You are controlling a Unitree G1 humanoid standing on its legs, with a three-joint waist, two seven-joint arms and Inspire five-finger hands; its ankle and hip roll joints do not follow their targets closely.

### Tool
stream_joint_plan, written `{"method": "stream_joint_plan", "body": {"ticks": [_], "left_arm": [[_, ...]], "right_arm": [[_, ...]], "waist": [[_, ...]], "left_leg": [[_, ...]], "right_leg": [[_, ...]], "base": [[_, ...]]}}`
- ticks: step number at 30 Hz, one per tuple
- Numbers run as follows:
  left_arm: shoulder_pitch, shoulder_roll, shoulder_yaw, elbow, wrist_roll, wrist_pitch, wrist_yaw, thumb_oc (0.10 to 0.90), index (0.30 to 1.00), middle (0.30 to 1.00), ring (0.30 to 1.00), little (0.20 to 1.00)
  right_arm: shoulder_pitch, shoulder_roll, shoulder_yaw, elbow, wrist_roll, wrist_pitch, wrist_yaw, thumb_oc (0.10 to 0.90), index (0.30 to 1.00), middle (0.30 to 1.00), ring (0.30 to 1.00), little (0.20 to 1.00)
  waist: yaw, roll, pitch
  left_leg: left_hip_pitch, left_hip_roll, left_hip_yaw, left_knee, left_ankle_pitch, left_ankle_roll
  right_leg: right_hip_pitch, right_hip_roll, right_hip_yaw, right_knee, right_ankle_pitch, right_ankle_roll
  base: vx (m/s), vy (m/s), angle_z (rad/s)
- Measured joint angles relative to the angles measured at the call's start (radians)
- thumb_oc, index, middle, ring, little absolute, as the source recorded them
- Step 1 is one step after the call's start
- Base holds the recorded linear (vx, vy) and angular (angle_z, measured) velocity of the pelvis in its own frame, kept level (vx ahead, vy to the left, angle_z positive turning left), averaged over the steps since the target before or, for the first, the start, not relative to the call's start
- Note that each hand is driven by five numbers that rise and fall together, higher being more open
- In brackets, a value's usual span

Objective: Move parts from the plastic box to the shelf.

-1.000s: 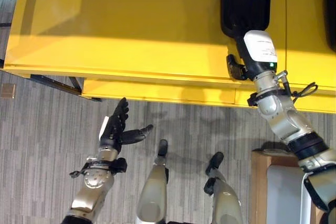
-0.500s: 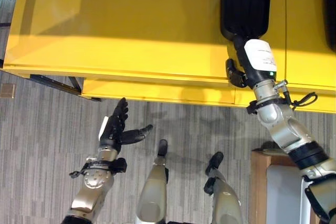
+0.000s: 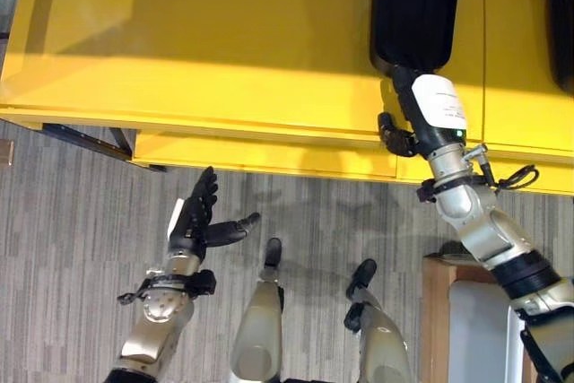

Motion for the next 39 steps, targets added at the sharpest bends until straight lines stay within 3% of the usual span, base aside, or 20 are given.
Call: {"method": "stream_joint_plan", "body": {"ticks": [19,27,39], "left_arm": [[0.003,0.0,0.028,0.0,0.001,0.0,0.001,0.9,1.0,1.0,1.0,1.0],[0.001,0.0,0.033,0.0,0.001,0.0,0.002,0.9,1.0,1.0,1.0,1.0],[0.002,0.0,0.055,-0.001,0.009,0.001,0.002,0.9,1.0,1.0,1.0,1.0]], "right_arm": [[0.018,0.01,-0.024,-0.012,-0.002,-0.011,0.003,0.9,1.0,1.0,1.0,1.0],[0.028,0.004,-0.09,-0.149,-0.006,-0.013,-0.013,0.9,1.0,1.0,1.0,1.0],[0.051,0.01,-0.101,-0.252,-0.042,-0.04,-0.036,0.9,1.0,1.0,1.0,1.0]], "waist": [[-0.015,-0.02,0.001],[-0.021,-0.02,0.001],[-0.021,-0.018,0.001]], "left_leg": [[0.0,0.0,0.0,0.001,-0.002,0.002],[0.0,0.001,0.002,0.002,-0.002,0.001],[0.021,0.001,0.014,0.002,-0.003,0.001]], "right_leg": [[0.0,0.0,0.0,0.0,0.0,0.0],[0.0,0.001,0.001,0.0,0.0,0.0],[0.007,-0.002,0.016,0.008,-0.001,0.0]], "base": [[0.0,0.0,0.0],[0.0,0.0,0.0],[0.0,-0.001,-0.02]]}}
